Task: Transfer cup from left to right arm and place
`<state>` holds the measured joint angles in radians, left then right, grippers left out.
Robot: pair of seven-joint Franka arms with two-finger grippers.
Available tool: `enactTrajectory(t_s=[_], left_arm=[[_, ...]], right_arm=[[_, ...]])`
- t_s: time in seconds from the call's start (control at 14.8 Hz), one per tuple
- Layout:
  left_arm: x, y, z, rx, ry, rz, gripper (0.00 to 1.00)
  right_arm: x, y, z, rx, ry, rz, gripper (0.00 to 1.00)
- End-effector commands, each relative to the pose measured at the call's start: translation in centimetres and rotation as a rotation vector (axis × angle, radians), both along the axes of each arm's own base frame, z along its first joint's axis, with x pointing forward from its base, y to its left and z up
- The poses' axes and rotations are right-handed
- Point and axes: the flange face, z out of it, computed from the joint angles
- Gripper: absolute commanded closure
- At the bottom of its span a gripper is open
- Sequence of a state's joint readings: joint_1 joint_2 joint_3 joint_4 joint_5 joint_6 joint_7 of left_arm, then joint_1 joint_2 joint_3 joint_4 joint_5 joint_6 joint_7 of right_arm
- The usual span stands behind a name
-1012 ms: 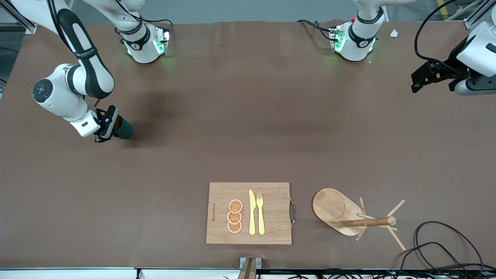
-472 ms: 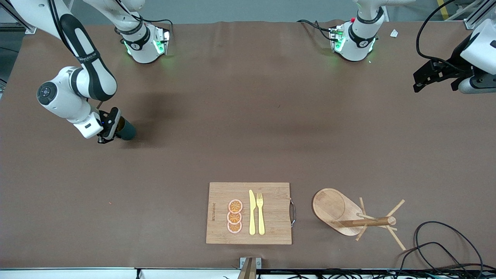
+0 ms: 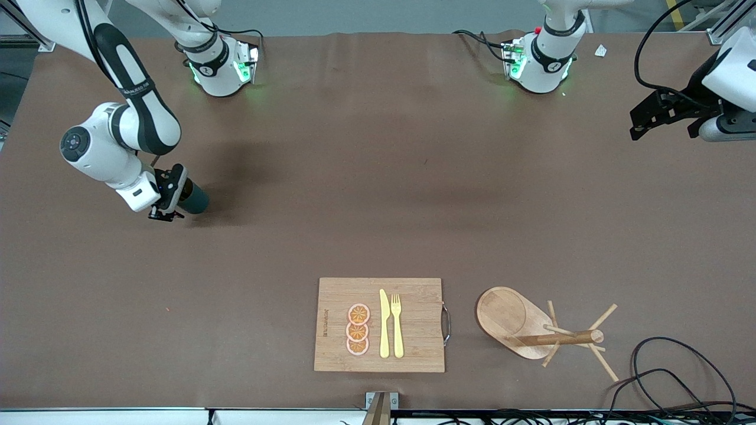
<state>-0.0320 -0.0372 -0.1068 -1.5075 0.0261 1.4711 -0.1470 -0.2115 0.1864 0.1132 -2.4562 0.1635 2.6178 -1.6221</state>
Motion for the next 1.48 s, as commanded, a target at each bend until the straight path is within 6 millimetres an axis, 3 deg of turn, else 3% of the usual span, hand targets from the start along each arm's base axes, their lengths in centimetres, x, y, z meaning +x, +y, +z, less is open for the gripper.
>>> enactTrajectory(t_s=[0.0, 0.27, 0.54, 0.67, 0.88, 1.01, 1.42], left_arm=[[-0.1, -0.2, 0.2, 0.017, -0.001, -0.02, 0.0], [-0.1, -0.2, 0.4, 0.016, -0.004, -0.02, 0.0], [-0.2, 0.1, 0.6, 0.016, -0.007, -0.019, 0.0], [-0.2, 0.0, 0.6, 0.013, -0.008, -0.019, 0.0], [-0.3, -0.1, 0.6, 0.013, -0.008, -0.017, 0.0], [-0.2, 0.0, 0.6, 0.013, -0.008, -0.013, 0.0], [-0.3, 0.2, 0.8, 0.015, -0.011, -0.016, 0.0]], right_arm=[[0.6, -0.1, 3.0, 0.051, 0.032, -0.02, 0.0], [3.1, -1.6, 9.1, 0.088, 0.039, -0.077, 0.0], [6.6, -3.8, 16.8, 0.121, 0.087, -0.246, 0.0], [6.5, -5.1, 18.6, 0.12, 0.13, -0.397, 0.0], [5.3, -4.9, 23.5, 0.103, 0.148, -0.649, 0.0], [4.6, -4.5, 25.6, 0.083, 0.225, -0.837, 0.0], [3.2, -1.6, 32.6, 0.073, 0.164, -1.066, 0.0]])
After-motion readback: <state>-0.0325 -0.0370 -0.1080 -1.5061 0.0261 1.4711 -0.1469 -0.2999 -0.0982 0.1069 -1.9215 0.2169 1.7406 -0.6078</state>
